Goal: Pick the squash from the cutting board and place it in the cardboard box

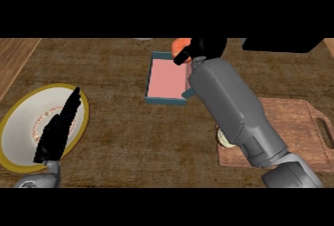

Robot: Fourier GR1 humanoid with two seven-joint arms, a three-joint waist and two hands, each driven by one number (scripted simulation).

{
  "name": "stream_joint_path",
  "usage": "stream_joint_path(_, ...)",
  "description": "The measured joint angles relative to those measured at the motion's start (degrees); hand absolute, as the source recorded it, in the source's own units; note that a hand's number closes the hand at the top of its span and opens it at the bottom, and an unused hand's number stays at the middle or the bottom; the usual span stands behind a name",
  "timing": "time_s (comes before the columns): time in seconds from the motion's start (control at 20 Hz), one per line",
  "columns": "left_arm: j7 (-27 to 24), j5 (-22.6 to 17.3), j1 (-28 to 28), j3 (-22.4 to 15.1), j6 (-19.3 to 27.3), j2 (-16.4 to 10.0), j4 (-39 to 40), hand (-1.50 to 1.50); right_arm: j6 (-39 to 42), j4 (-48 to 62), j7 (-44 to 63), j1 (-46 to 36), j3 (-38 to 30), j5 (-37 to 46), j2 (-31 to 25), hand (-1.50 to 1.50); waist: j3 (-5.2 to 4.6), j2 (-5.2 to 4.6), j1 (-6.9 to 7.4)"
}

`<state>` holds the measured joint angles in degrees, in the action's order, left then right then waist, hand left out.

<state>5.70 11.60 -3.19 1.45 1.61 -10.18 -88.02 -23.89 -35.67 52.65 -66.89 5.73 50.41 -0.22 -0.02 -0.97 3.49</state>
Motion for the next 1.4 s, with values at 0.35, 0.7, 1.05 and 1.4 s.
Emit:
stream_joint_path(0.35, -1.2, -0.1, 0.5, 0.6, -0.1, -0.3, 0.5, 0.0, -12.8, 6.5, -6.9, -1.9, -2.4, -3.8, -0.3, -1.5, -0.06, 0.05, 0.33)
stream_joint_path(0.7, -0.7, 0.3, 1.2, 0.6, 0.5, 0.2, -0.3, 0.0, -27.3, 3.1, -13.4, 0.0, -6.9, -6.5, -0.2, -1.5, 0.06, 0.27, -0.95)
stream_joint_path(1.05, -1.0, 0.0, 3.7, 1.7, 0.7, 0.0, -0.7, 0.0, -33.4, -8.0, -19.7, 6.8, -11.0, -10.6, -1.3, -1.5, 0.06, 1.08, -3.21)
stream_joint_path(1.4, -0.5, -0.4, 5.3, 3.1, 1.1, -0.4, -1.8, 0.0, -33.4, -26.8, -18.0, 21.6, -11.3, -10.2, -4.1, -1.5, 0.02, 1.83, -5.48)
